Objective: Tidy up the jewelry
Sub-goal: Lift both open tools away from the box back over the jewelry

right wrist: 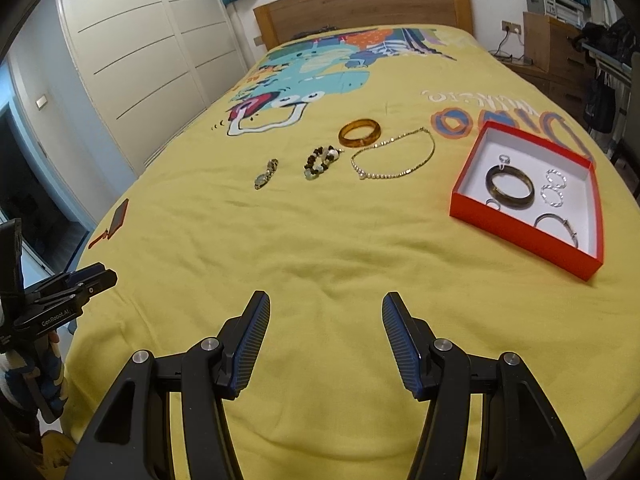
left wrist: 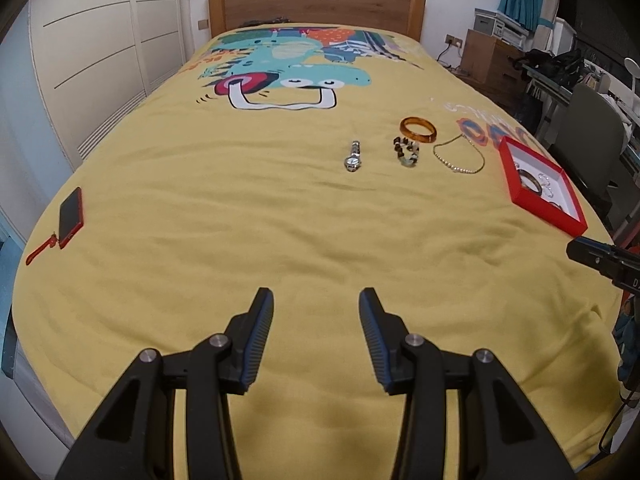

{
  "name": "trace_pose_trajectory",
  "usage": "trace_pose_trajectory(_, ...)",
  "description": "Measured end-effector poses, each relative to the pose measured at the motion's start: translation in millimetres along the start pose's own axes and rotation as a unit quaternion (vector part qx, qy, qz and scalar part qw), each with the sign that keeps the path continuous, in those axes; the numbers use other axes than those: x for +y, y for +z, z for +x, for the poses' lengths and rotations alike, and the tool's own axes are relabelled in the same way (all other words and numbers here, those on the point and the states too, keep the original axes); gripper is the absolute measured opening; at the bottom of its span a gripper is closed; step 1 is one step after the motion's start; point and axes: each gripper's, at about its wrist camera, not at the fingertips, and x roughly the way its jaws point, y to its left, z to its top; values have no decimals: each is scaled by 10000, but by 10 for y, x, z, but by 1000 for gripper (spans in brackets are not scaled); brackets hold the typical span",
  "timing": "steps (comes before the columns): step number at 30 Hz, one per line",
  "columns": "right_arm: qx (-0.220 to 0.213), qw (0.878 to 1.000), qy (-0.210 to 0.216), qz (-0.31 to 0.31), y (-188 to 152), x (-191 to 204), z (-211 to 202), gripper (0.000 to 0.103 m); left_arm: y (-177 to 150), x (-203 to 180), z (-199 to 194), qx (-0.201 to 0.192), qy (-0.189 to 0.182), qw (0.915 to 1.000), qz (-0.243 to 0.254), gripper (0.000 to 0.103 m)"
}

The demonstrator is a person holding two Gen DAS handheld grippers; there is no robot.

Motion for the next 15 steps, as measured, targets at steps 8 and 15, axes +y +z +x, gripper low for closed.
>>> trace_pose_trajectory(8,123,9999,-80,69,328,-130,398,64,216,-51,441,206,-84,9998,5,45)
trace_pose_trajectory(15,115,9993,-282,194,782,-287,762,80,530,-113,876,289,-100,9995,84,48)
